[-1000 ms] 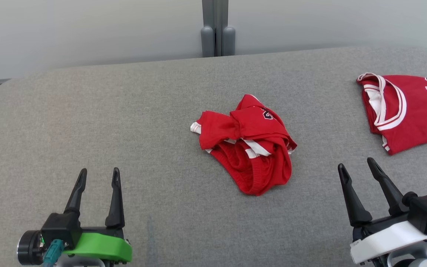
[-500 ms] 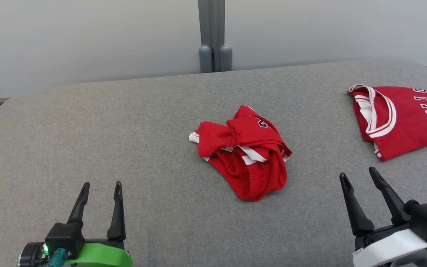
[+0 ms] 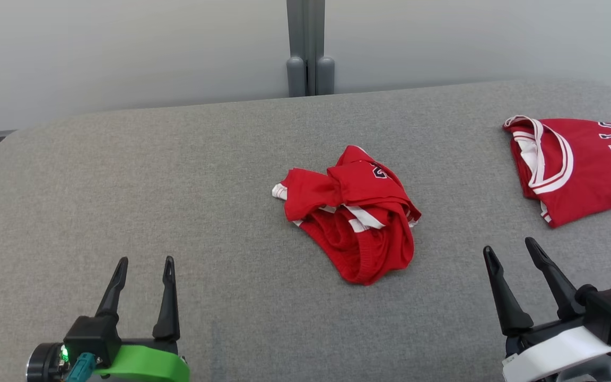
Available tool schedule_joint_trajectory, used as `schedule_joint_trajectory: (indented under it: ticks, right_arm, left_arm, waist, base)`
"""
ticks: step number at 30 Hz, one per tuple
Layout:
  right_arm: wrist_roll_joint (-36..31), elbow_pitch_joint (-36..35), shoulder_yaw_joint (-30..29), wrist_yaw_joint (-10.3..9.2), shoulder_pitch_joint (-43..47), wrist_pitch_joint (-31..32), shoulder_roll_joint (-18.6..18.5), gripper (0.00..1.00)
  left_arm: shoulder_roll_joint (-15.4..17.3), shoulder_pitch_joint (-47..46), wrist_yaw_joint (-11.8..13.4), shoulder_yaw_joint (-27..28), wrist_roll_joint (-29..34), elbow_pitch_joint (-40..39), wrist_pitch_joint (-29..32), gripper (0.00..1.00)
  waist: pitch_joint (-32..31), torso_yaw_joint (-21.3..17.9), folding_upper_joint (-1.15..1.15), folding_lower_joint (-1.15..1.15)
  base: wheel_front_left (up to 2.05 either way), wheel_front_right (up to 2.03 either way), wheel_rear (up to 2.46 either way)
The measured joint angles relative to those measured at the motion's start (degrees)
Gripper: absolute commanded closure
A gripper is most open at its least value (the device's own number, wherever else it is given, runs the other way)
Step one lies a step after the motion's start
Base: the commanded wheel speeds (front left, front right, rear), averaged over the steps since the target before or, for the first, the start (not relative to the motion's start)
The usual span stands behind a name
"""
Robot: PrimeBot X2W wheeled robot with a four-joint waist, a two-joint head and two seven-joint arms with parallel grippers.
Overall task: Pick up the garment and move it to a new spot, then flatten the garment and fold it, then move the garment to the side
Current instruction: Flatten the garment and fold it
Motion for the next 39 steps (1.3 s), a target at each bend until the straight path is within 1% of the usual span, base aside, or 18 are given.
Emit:
schedule_joint_trajectory:
  ticks: [6, 12, 18, 24, 27, 28, 29, 30, 33, 36, 39]
  right_arm:
    - [0.45, 0.7, 2.4, 0.0, -3.22, 0.6, -2.08, 0.0]
    - [1.04, 3.18, 6.97, 0.0, -10.57, 1.85, -4.93, 0.0]
    - [1.89, 8.81, 13.1, 0.0, -20.12, 2.59, -7.81, 0.0]
    - [1.82, 15.46, 19.89, 0.0, -29.17, 4.74, -10.18, 0.0]
    - [1.38, 18.19, 21.47, 0.0, -32.1, 6.14, -10.84, 0.0]
    - [1.16, 18.78, 21.56, 0.0, -32.76, 6.24, -10.84, 0.49]
    - [0.88, 19.05, 21.48, 0.01, -33.16, 6.23, -10.81, 0.73]
    - [0.86, 19.28, 21.16, 0.01, -33.51, 6.06, -10.77, 1.0]
    - [1.38, 19.15, 18.91, 0.02, -33.51, 4.02, -10.01, 1.0]
    - [1.88, 18.38, 15.26, 0.01, -32.77, 2.48, -9.1, 1.0]
    - [2.32, 17.29, 10.28, 0.01, -30.61, 0.47, -7.91, 1.0]
  left_arm:
    - [0.02, -2.77, 0.02, -0.67, 0.46, -1.34, -0.21, 0.0]
    - [-0.77, -7.98, -0.57, -2.04, 1.65, -2.68, -0.74, 0.0]
    - [-2.29, -12.26, -1.42, -2.41, 1.71, -1.09, -1.57, 0.0]
    - [-3.81, -14.93, -2.12, -2.54, 2.2, 0.67, -2.07, 0.0]
    - [-4.35, -15.53, -2.47, -2.49, 2.44, 1.25, -2.14, 0.0]
    - [-4.58, -15.68, -2.6, -2.48, 2.56, 1.41, -2.25, 0.0]
    - [-4.74, -15.85, -2.72, -2.43, 2.7, 1.46, -2.25, 0.0]
    - [-4.91, -16.06, -2.89, -2.27, 2.8, 1.44, -2.25, 0.0]
    - [-5.22, -16.16, -3.0, -1.66, 3.24, 1.23, -2.25, 0.0]
    - [-5.23, -16.12, -3.14, -0.87, 3.93, 0.96, -2.32, 0.0]
    - [-5.2, -16.08, -3.39, -0.41, 4.58, 0.87, -2.33, 0.0]
  waist:
    - [2.27, 0.73, 0.0, 0.0]
    - [6.66, 2.4, 0.0, 0.0]
    - [11.9, 5.0, 0.0, 0.0]
    - [16.06, 7.89, 0.0, 0.0]
    - [17.51, 9.19, 0.0, 0.0]
    - [17.92, 9.59, 0.0, 0.0]
    - [18.21, 9.86, 0.0, 0.0]
    - [18.52, 10.13, 0.0, 0.0]
    - [19.01, 10.3, 0.0, 0.0]
    - [18.97, 9.67, 0.0, 0.0]
    - [18.67, 8.55, 0.0, 0.0]
  base:
    - [0.0, 0.0, 0.0]
    - [0.0, 0.0, 0.0]
    - [0.0, 0.0, 0.0]
    - [0.0, 0.0, 0.0]
    - [0.0, 0.0, 0.0]
    - [0.0, 0.0, 0.0]
    - [0.0, 0.0, 0.0]
    - [0.0, 0.0, 0.0]
    - [0.0, 0.0, 0.0]
    - [0.0, 0.0, 0.0]
    - [0.0, 0.0, 0.0]
